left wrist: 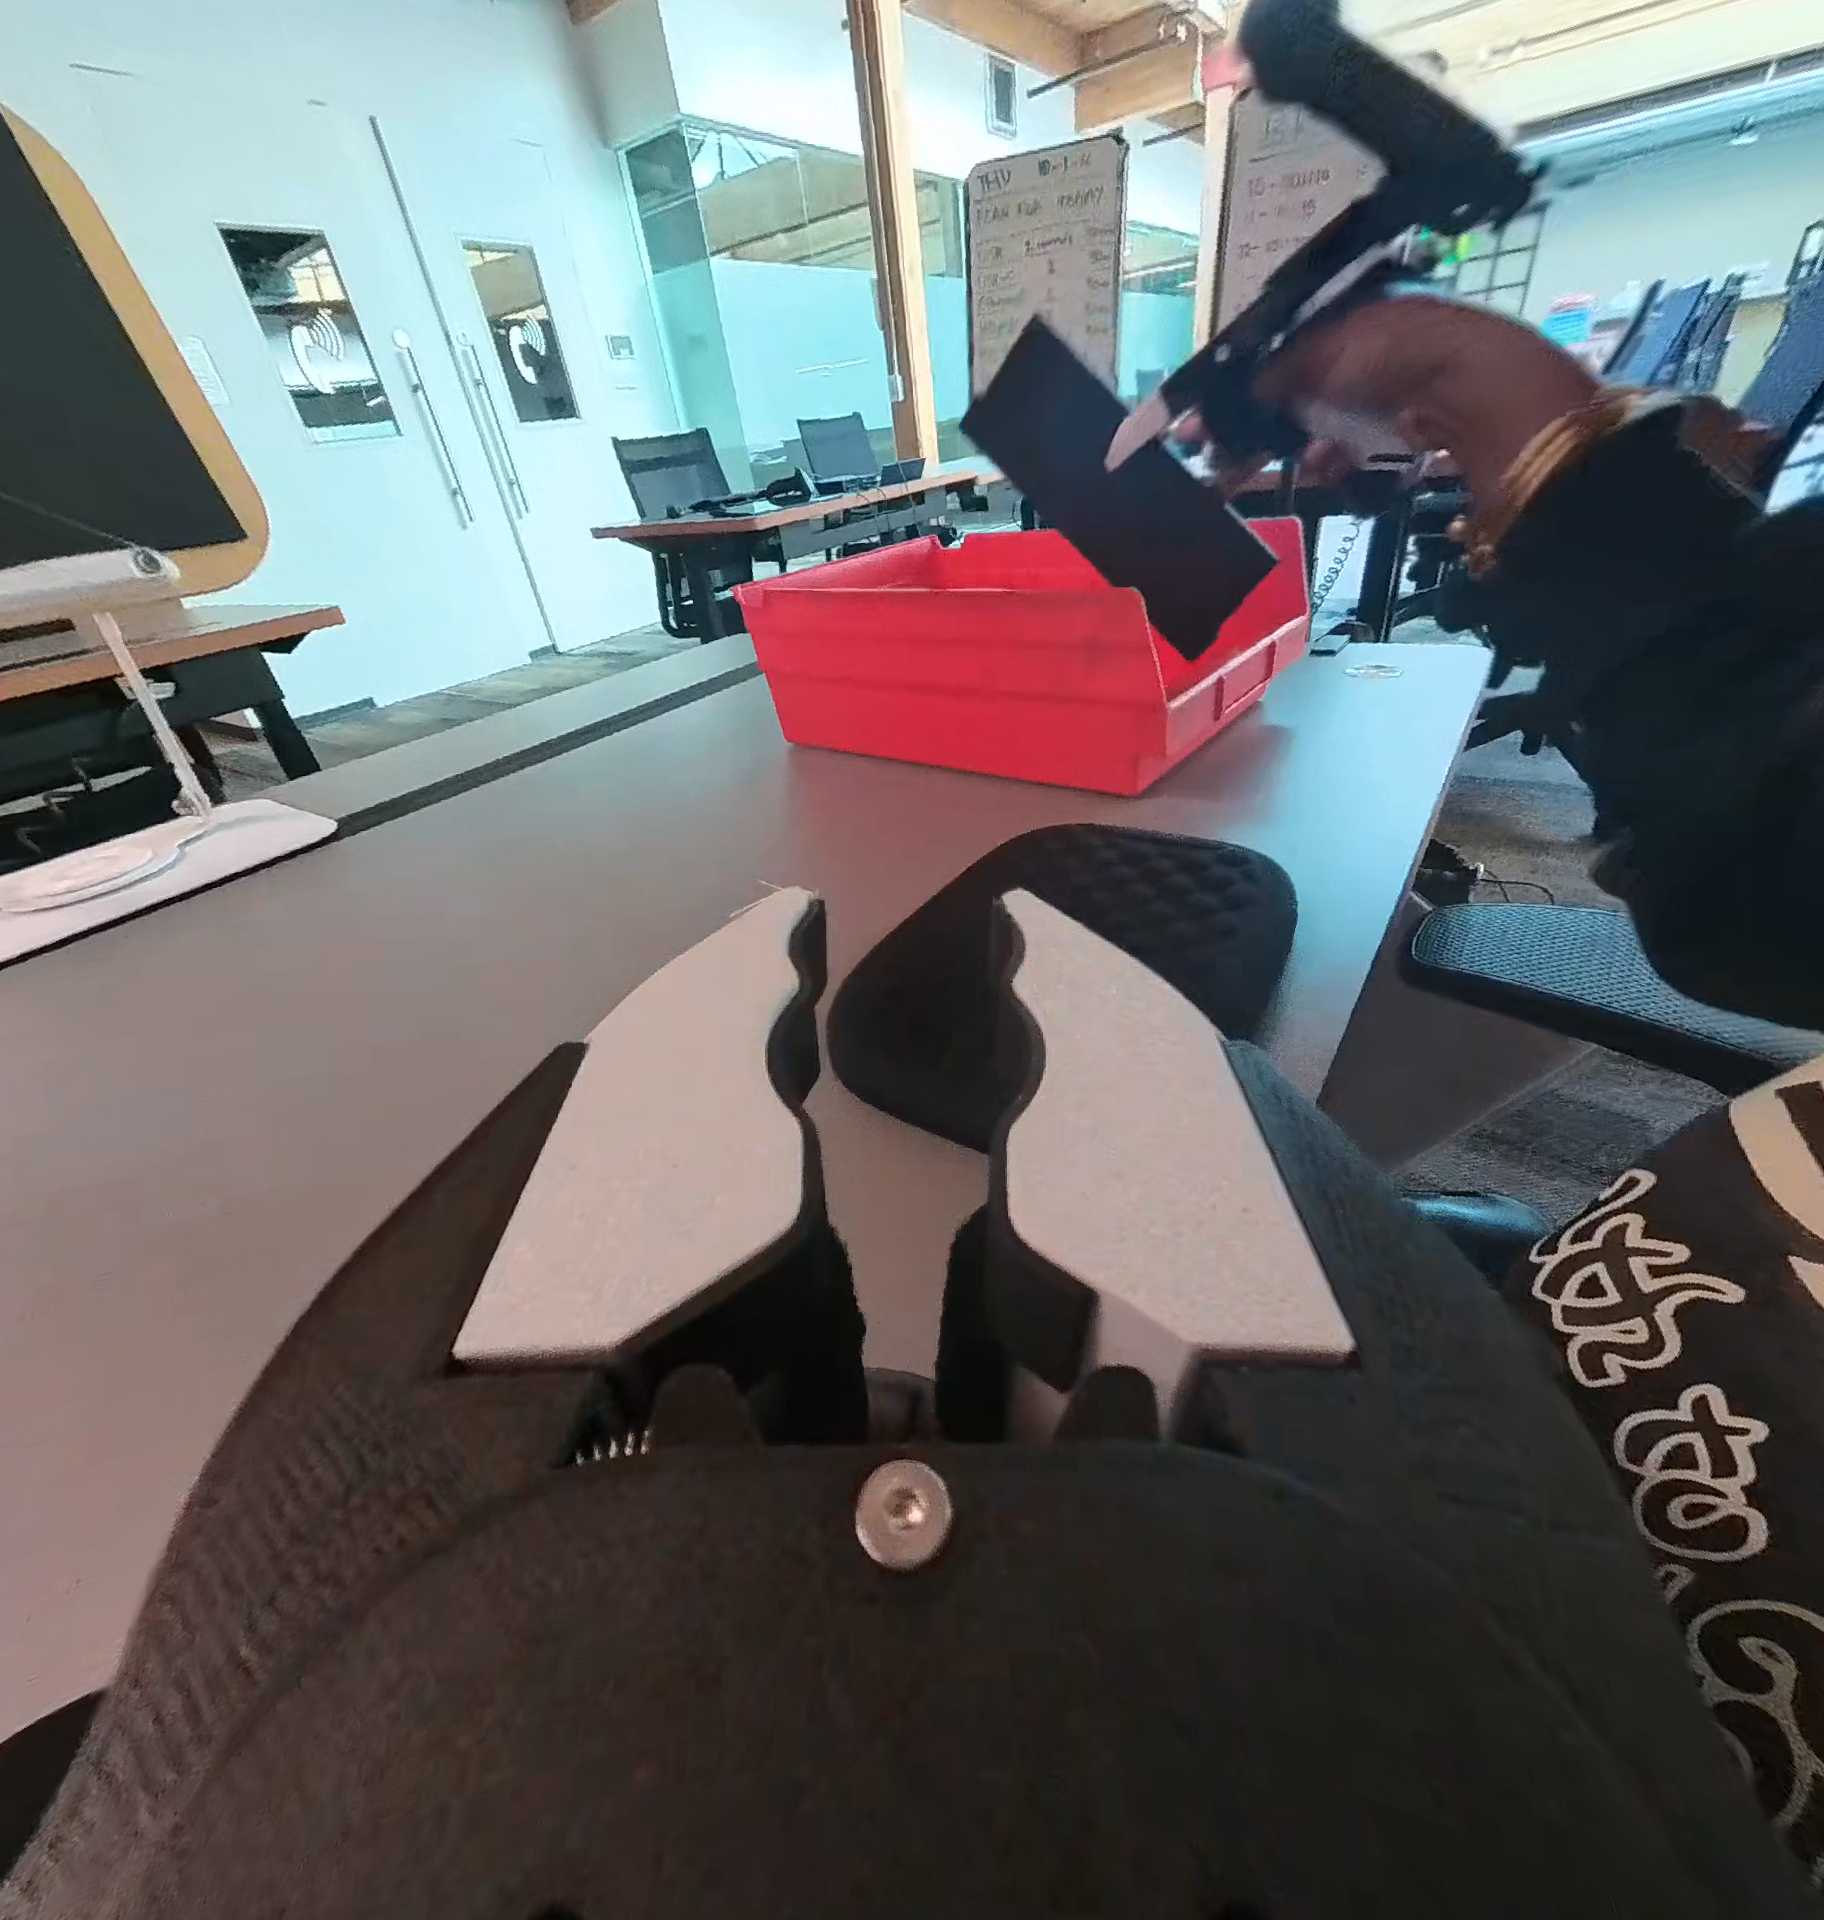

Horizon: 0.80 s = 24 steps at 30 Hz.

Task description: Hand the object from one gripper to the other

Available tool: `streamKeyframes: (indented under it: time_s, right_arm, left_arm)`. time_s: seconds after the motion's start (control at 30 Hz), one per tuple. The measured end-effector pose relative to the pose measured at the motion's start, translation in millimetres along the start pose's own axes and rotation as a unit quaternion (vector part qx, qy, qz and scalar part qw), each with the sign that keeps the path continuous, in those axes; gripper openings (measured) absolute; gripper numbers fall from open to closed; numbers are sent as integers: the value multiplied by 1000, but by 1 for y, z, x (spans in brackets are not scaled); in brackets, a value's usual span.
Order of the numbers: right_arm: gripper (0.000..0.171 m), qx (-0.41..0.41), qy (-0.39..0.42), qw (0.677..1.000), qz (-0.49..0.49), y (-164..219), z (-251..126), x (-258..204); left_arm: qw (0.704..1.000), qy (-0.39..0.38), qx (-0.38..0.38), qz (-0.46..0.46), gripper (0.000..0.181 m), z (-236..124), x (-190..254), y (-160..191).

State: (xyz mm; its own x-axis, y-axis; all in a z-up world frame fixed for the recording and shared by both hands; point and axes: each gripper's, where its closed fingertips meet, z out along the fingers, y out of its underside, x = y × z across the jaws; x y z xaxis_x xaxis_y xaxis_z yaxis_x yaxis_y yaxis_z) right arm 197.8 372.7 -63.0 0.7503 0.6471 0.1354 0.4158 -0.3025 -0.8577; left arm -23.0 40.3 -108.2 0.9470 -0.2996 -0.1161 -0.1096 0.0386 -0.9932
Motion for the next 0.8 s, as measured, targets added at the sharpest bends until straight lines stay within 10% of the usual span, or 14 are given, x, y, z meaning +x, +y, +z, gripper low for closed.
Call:
streamKeyframes:
  time_s: [0.37, 0.8]
  right_arm:
    - [2, -261, 23, 965, -18, 63, 77, 38]
    - [15, -244, 85, 964, -58, 53, 75, 62]
  left_arm:
    - [1000, 7, 15, -19, 30, -1, -2, -2]
    - [1000, 9, 15, -25, 30, -1, -2, -2]
